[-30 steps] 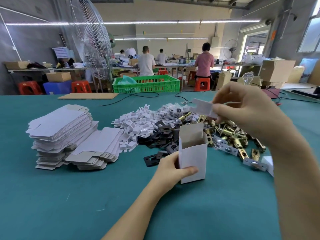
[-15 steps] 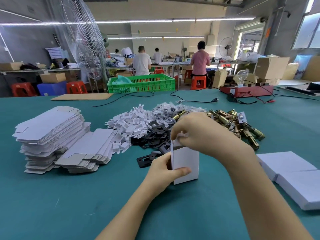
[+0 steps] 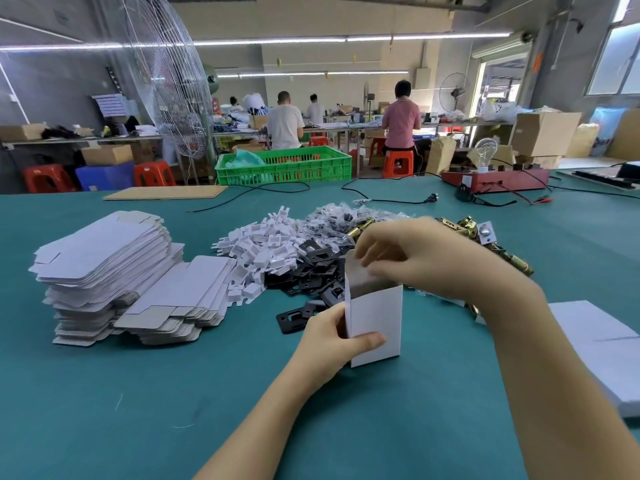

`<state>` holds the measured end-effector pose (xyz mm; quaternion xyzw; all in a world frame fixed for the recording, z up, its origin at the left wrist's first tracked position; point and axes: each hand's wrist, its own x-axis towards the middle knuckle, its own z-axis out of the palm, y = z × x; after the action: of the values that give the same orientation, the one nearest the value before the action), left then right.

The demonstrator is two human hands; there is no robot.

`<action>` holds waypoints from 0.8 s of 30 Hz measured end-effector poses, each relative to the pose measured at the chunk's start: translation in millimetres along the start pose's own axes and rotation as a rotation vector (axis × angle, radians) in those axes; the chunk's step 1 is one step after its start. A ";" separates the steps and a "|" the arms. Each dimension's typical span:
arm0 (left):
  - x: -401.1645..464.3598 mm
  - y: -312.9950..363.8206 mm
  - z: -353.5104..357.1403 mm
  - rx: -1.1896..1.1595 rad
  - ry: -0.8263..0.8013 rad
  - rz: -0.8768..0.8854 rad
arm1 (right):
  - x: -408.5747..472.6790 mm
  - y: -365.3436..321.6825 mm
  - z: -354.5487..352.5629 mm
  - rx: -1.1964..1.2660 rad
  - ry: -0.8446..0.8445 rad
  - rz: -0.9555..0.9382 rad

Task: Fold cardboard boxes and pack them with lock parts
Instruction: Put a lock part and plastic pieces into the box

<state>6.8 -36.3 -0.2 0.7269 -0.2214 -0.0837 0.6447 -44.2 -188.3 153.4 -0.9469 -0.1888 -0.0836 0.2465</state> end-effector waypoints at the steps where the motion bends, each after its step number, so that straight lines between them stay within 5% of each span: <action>1: -0.2 -0.2 0.1 0.001 -0.001 0.001 | -2.1 3.4 -4.8 0.029 0.061 0.007; 7: -1.2 0.0 -0.8 0.015 -0.007 0.007 | -5.0 46.8 -10.1 0.165 0.432 0.198; 14: 2.6 -0.8 -4.4 -0.040 0.128 -0.014 | 10.6 93.1 42.1 0.264 0.502 0.484; 21: 9.2 -10.5 -18.2 -0.027 0.442 -0.030 | 9.4 121.7 70.1 0.313 0.412 0.602; 24: 10.8 -11.8 -19.2 -0.040 0.455 -0.035 | 8.6 127.5 79.3 0.279 0.321 0.595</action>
<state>26.7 -22.8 -7.0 0.7177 -0.0563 0.0668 0.6909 19.6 -249.0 31.5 -0.8923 0.1263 -0.1295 0.4136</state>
